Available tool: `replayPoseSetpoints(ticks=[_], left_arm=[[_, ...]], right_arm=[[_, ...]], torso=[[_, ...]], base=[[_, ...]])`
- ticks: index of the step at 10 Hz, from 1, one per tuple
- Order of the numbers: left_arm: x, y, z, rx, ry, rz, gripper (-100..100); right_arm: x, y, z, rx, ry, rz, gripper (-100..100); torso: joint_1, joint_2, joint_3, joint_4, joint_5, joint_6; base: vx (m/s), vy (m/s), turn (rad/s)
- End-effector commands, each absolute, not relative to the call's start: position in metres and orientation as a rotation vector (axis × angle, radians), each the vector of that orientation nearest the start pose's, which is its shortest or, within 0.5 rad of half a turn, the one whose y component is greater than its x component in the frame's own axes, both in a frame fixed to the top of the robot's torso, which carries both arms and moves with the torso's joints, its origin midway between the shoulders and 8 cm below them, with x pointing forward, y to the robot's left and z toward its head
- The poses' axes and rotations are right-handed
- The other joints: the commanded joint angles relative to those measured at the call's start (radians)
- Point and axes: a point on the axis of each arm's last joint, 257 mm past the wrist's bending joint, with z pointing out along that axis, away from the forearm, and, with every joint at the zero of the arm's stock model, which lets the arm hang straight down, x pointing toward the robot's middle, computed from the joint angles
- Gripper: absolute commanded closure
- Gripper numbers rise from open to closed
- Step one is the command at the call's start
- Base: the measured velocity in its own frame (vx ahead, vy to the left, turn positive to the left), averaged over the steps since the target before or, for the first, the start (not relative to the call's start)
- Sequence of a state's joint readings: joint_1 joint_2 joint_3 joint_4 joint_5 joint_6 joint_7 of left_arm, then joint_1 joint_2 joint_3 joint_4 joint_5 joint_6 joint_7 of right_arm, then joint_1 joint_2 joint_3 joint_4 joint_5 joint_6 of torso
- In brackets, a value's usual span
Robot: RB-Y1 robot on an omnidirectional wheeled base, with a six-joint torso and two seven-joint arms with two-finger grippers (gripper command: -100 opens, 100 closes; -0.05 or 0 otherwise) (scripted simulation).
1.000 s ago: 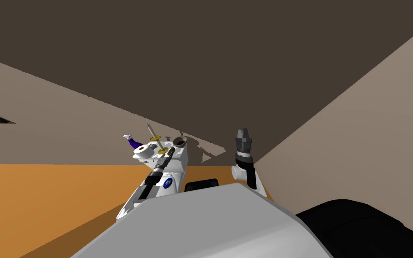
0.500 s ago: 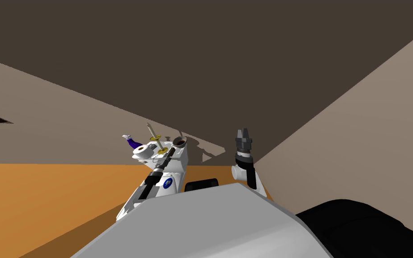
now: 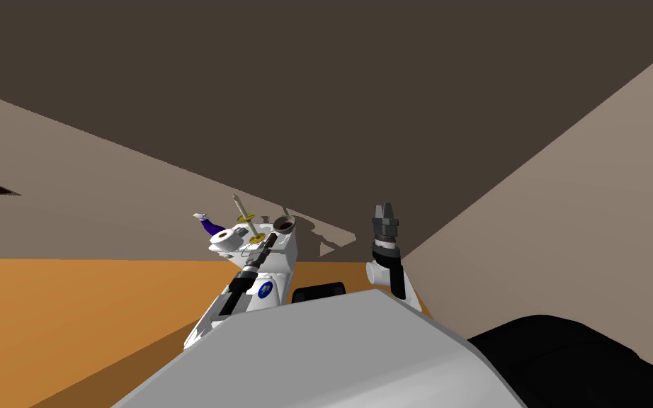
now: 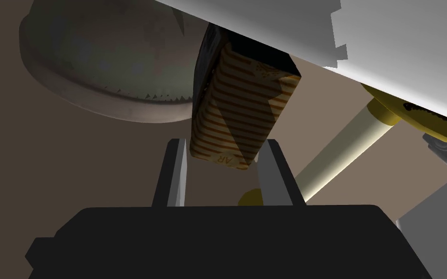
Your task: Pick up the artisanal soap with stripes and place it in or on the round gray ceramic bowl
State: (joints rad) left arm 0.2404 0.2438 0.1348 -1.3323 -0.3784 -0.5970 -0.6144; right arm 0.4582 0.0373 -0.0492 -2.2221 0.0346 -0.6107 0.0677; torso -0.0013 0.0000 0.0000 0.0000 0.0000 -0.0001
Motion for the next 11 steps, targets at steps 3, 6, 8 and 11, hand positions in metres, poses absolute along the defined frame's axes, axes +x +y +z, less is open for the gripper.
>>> replayPoseSetpoints(ticks=[3,6,8,11], left_arm=[[0.440,0.348,-0.272,-0.167,1.473,-0.341,100],[0.449,0.353,-0.246,-0.132,1.450,-0.340,100],[0.456,0.359,-0.223,-0.100,1.435,-0.326,100],[0.466,0.370,-0.203,-0.076,1.433,-0.297,100]], right_arm=[[0.336,-0.288,0.033,0.561,0.553,1.201,0],[0.336,-0.288,0.033,0.561,0.553,1.201,0],[0.336,-0.288,0.033,0.561,0.553,1.201,0],[0.336,-0.288,0.033,0.561,0.553,1.202,0]], torso=[[0.001,-0.001,0.000,0.000,0.000,0.000],[0.001,-0.002,0.000,0.001,-0.001,0.000],[0.000,-0.002,0.000,0.001,-0.001,0.001],[-0.002,0.000,0.001,0.001,-0.002,0.001]], base=[[0.026,0.016,0.043],[0.032,0.020,0.035],[0.035,0.009,0.028],[0.009,-0.013,-0.016]])
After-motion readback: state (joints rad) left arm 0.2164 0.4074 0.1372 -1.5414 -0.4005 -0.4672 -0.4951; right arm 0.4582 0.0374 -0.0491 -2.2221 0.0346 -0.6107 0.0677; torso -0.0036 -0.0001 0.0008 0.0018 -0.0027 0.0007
